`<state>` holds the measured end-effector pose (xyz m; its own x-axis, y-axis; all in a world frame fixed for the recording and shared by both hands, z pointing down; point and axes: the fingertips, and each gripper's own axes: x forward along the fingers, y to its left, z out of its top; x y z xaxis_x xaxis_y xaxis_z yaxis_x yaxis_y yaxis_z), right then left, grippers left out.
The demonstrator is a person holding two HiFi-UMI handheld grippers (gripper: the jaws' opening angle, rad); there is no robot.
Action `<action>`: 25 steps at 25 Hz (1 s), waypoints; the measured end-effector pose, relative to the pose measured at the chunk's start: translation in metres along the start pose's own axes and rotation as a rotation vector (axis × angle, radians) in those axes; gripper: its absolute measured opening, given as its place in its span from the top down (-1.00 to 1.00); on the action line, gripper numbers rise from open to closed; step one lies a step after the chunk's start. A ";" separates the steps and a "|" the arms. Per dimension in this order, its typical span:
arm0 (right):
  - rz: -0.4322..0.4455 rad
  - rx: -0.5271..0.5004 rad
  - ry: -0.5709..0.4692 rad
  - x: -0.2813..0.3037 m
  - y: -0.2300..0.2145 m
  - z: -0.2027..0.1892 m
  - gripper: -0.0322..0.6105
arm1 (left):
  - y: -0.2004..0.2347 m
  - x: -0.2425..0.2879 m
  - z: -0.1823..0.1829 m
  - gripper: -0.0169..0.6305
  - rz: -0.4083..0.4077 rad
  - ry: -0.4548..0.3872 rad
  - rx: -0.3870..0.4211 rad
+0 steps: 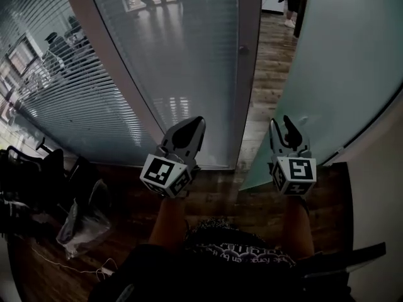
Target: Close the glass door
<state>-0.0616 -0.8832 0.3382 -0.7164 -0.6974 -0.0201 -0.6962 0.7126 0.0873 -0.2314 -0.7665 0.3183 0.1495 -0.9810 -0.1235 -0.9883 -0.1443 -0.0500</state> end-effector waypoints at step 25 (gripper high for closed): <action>0.011 -0.035 0.024 0.118 -0.023 -0.009 0.48 | 0.076 0.079 -0.014 0.94 -0.004 0.010 0.013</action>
<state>-0.1300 -0.9829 0.3433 -0.7224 -0.6915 0.0047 -0.6859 0.7174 0.1220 -0.2954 -0.8569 0.3182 0.1534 -0.9816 -0.1138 -0.9871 -0.1469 -0.0639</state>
